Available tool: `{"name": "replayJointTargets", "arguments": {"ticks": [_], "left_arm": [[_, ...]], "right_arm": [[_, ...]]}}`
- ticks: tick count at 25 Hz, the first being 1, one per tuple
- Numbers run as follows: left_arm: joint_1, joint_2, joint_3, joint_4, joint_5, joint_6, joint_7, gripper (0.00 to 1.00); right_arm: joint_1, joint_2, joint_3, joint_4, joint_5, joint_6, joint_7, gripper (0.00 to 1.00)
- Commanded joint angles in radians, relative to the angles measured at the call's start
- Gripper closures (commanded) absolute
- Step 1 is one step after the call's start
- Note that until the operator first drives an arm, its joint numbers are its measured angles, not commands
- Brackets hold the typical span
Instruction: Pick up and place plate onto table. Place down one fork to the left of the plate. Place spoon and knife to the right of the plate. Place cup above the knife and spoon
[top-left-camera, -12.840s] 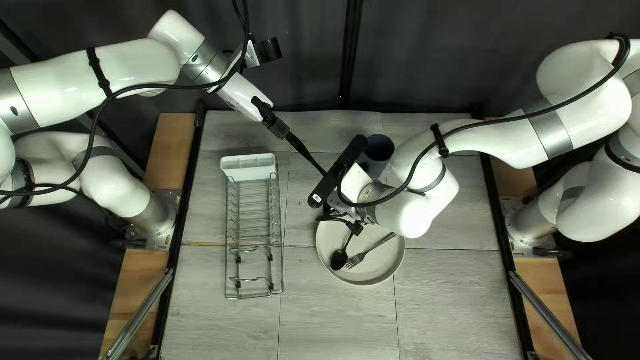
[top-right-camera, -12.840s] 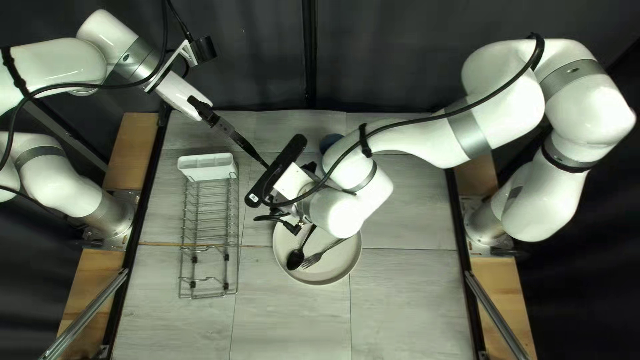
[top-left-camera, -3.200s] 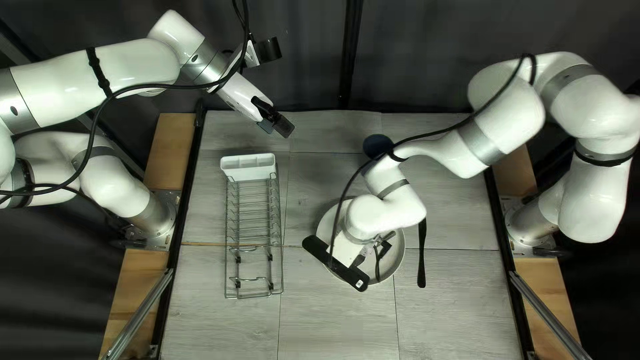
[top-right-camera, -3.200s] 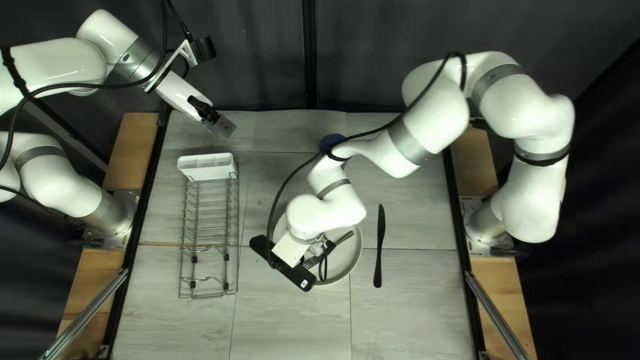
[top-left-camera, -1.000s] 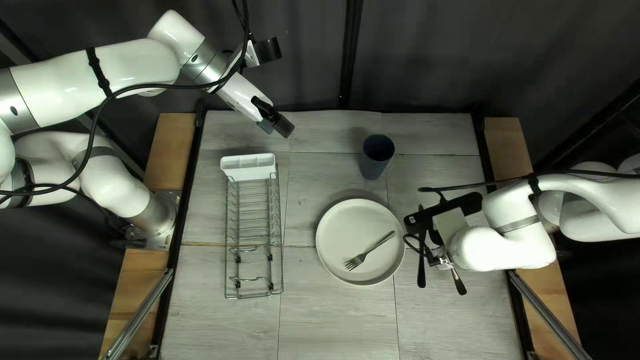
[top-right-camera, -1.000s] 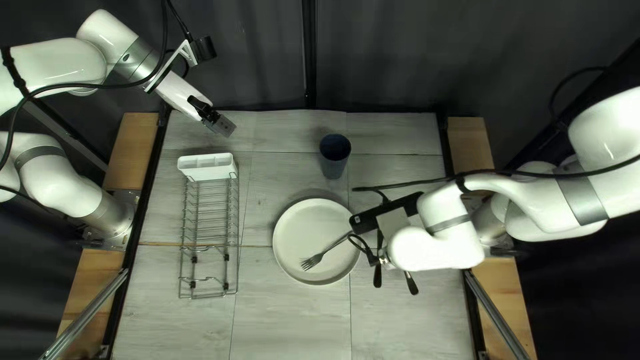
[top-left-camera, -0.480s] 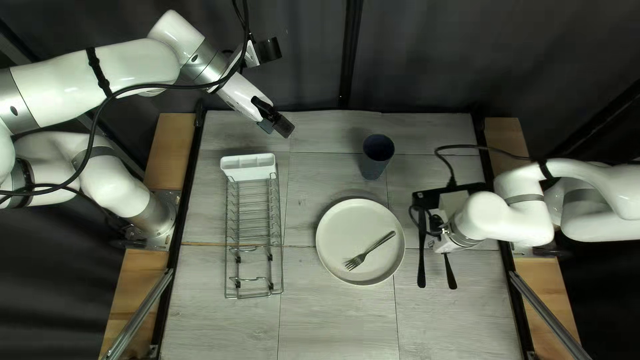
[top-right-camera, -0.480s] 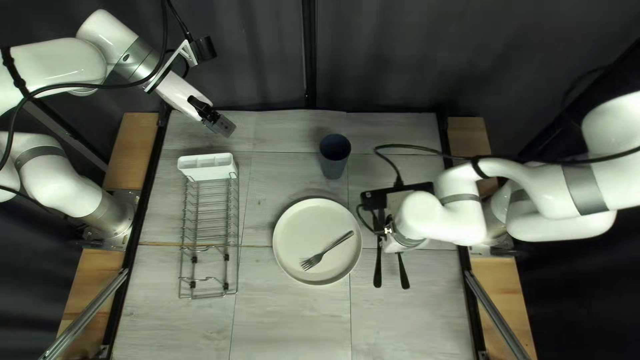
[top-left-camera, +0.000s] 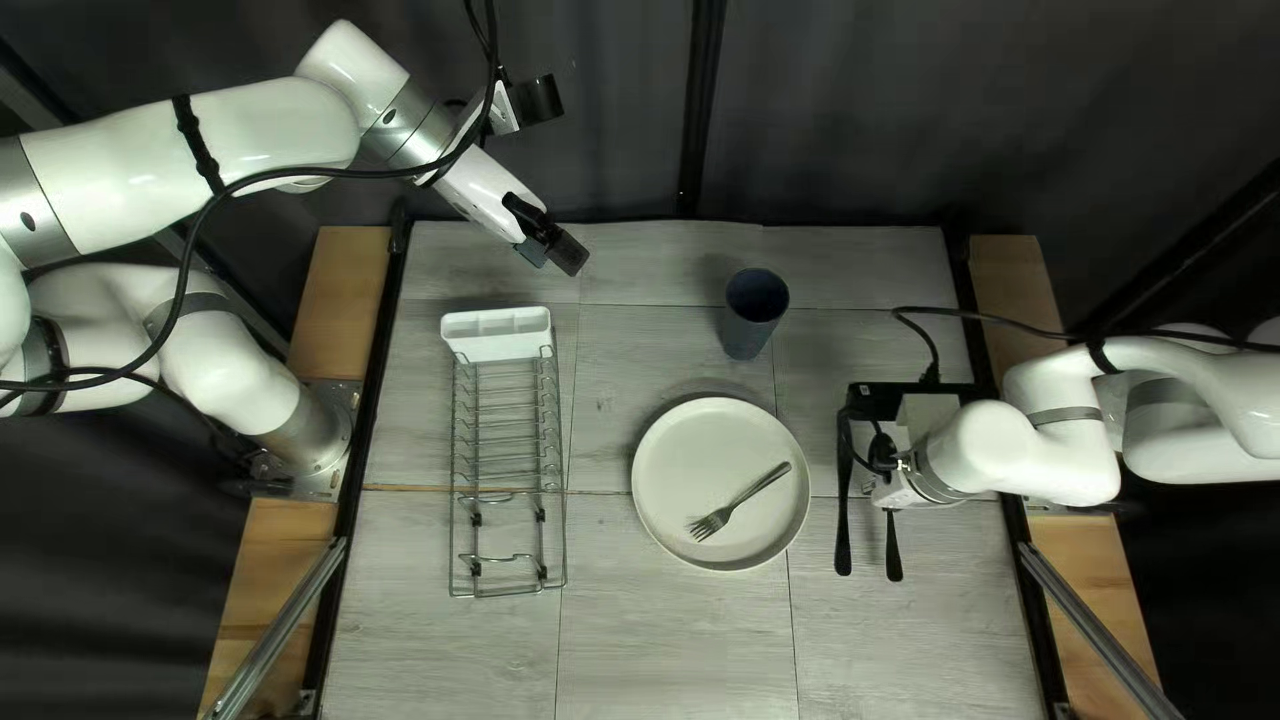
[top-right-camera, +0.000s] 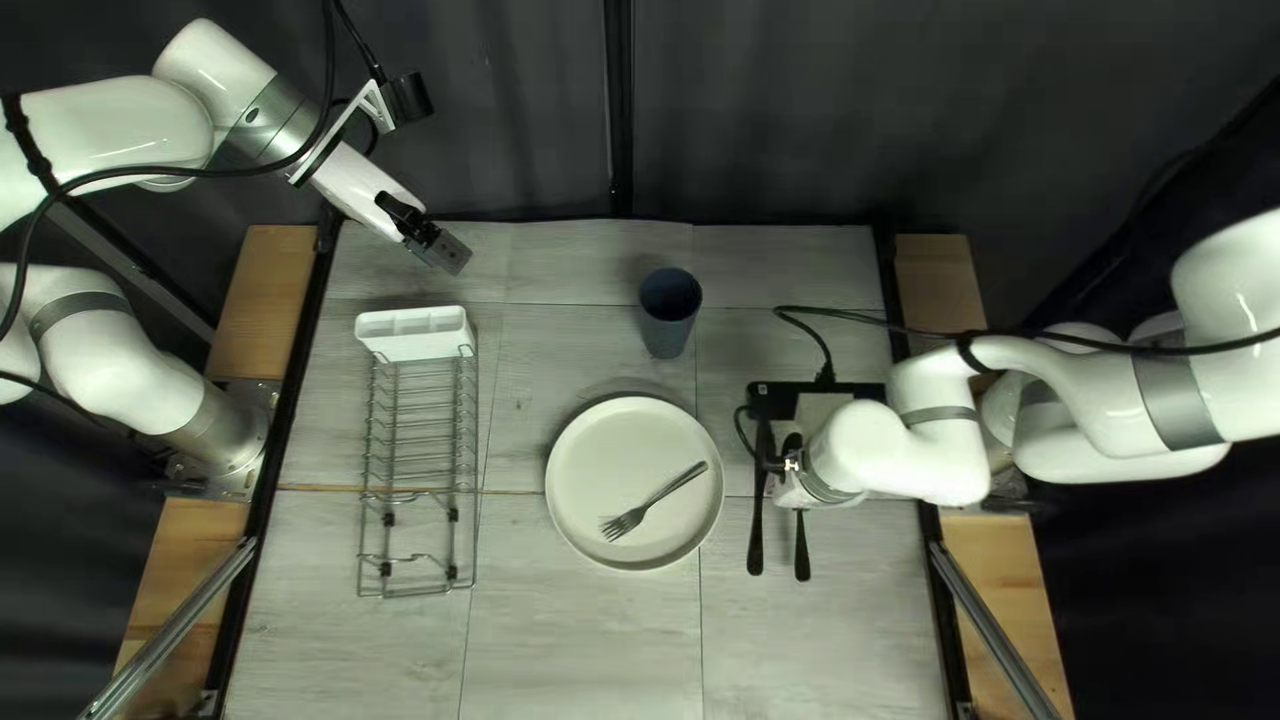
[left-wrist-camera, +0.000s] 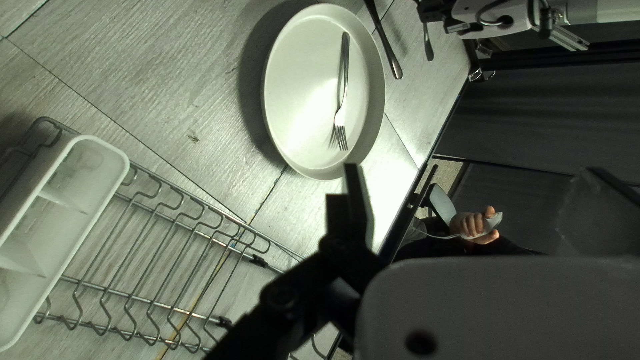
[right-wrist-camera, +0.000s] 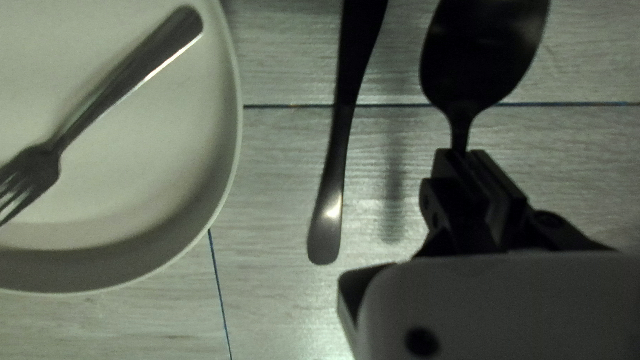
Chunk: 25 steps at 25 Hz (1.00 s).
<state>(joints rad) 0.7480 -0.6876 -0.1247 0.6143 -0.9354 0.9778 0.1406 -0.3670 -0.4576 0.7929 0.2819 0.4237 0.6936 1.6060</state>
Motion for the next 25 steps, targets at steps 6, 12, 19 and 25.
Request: {"name": "replayJointTargets", "arguments": {"ticks": [6,12,19,25], "left_arm": [[0.000,0.000,0.000,0.000,0.000,0.000,0.000,0.00],[0.000,0.000,0.000,0.000,0.000,0.000,0.000,0.00],[0.000,0.000,0.000,0.000,0.000,0.000,0.000,0.00],[0.000,0.000,0.000,0.000,0.000,0.000,0.000,0.00]], "right_arm": [[-0.001,0.045,0.000,-0.033,0.029,-0.081,-0.016,1.00],[-0.009,0.063,-0.001,-0.045,0.036,-0.111,-0.016,1.00],[0.006,0.014,-0.016,-0.041,0.030,-0.047,-0.025,0.00],[-0.003,-0.081,-0.042,0.071,-0.081,0.173,-0.066,0.00]]}}
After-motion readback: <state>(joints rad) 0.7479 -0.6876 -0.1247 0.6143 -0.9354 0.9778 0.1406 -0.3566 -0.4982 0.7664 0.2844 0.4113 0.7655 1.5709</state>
